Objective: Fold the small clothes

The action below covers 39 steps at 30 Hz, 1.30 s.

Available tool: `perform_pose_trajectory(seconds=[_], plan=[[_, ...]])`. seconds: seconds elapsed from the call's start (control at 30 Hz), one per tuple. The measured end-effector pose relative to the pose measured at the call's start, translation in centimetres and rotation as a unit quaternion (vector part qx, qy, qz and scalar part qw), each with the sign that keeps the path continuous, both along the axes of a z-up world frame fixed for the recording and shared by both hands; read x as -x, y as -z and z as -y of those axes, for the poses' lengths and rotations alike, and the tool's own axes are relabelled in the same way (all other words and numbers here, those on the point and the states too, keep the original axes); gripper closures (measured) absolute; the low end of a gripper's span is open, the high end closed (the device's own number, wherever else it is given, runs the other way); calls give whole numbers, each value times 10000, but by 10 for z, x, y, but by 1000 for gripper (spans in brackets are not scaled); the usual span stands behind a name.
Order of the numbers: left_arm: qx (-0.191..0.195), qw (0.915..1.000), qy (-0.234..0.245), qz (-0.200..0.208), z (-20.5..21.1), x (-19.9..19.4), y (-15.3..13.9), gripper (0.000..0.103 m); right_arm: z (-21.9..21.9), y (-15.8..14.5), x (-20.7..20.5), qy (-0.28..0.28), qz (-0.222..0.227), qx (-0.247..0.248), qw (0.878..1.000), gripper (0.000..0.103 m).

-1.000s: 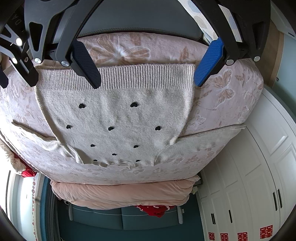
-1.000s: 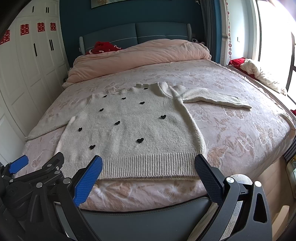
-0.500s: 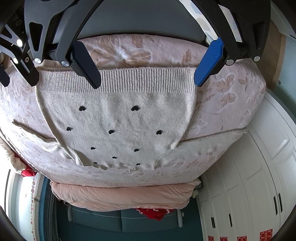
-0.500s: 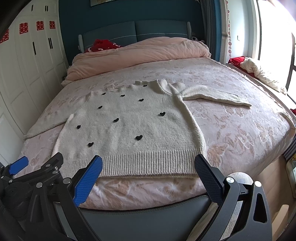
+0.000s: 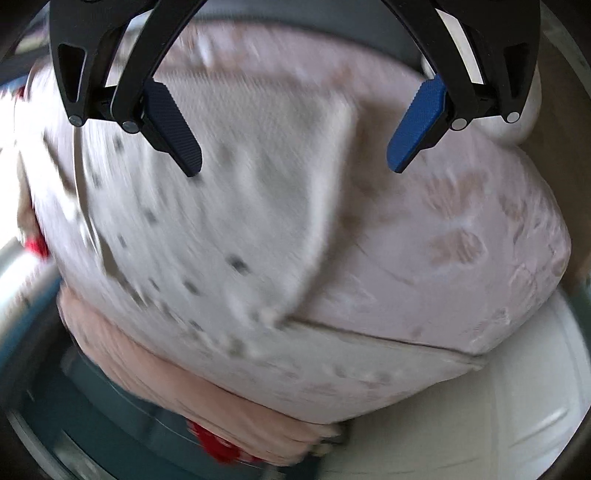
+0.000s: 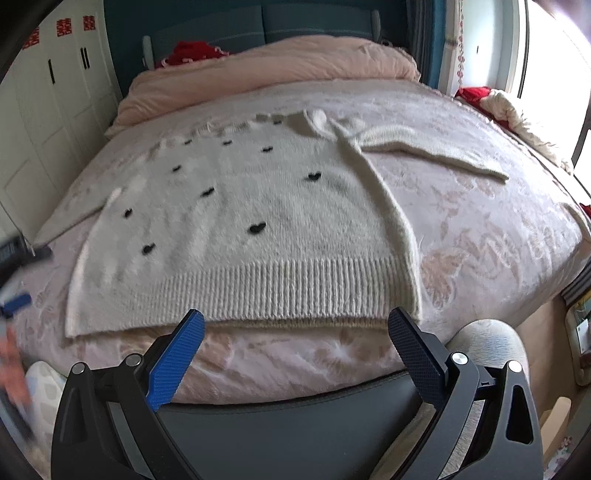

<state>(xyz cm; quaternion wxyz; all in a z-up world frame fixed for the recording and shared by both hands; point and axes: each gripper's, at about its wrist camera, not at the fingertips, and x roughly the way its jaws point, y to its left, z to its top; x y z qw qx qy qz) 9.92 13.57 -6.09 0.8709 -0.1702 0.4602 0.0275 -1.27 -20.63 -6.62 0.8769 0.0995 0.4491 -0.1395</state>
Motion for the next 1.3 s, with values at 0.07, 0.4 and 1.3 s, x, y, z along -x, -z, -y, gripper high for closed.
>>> perform_pose_trajectory(seconds=[0.07,0.4,1.3], plan=[[86,9989,-453,102,-41,-36,3,5,1,8,-7,-25,-122,28,9999,5],[153,9738,-2267,-57,-217,-210,35,13,-2,40,-60,-44,-670,184,9976,5],[-213,9668,1715,1884,160,-248,-137,87,36,55,-89,199,-491,-215,9984,5]])
